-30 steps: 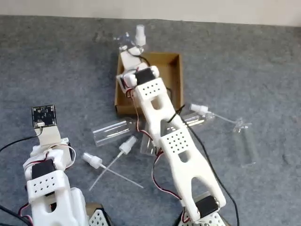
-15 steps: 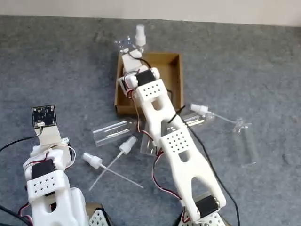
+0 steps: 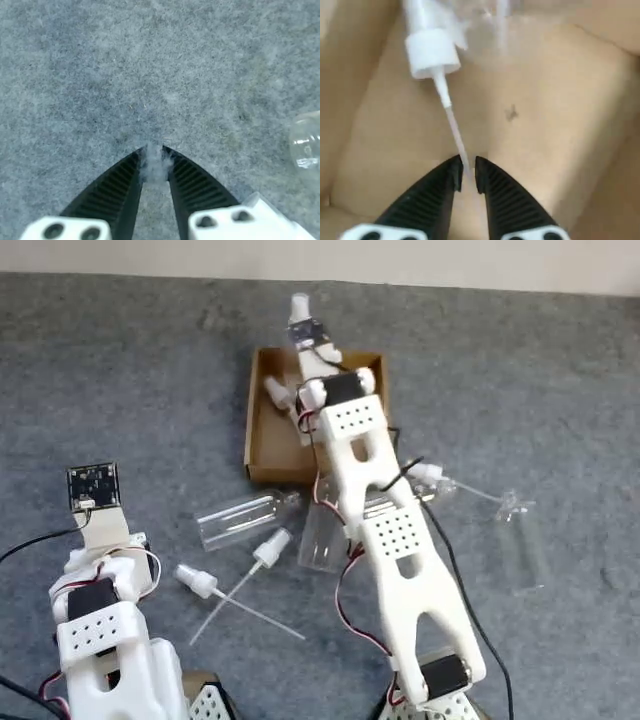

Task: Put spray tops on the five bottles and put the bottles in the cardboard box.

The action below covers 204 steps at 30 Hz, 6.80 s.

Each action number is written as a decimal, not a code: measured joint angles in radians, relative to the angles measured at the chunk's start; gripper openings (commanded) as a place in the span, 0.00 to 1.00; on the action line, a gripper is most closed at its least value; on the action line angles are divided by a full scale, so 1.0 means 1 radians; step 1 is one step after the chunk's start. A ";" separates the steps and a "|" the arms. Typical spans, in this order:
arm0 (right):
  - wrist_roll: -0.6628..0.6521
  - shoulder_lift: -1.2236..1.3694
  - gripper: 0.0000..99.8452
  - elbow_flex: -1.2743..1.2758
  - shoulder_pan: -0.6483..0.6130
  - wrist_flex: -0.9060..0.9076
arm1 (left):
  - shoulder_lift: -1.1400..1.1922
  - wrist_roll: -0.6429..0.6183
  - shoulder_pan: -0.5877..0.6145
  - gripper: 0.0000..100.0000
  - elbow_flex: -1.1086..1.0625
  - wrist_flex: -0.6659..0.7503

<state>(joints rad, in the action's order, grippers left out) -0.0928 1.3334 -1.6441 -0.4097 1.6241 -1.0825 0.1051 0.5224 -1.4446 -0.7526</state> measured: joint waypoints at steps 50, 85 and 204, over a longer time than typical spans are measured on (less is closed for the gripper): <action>-0.187 -0.107 0.25 0.000 -0.144 0.005 | 0.000 0.000 0.000 0.01 -0.012 0.025; -0.195 0.044 0.00 -0.002 -0.129 -0.137 | 0.000 0.000 0.000 0.01 -0.012 0.025; -0.700 -1.215 0.18 1.812 0.859 -0.287 | 1.415 -0.876 -0.450 0.16 1.292 -0.454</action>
<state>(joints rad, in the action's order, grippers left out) -0.7925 0.1181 0.1680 0.4496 1.3372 0.3322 -0.7710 0.0729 -0.1527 -1.2068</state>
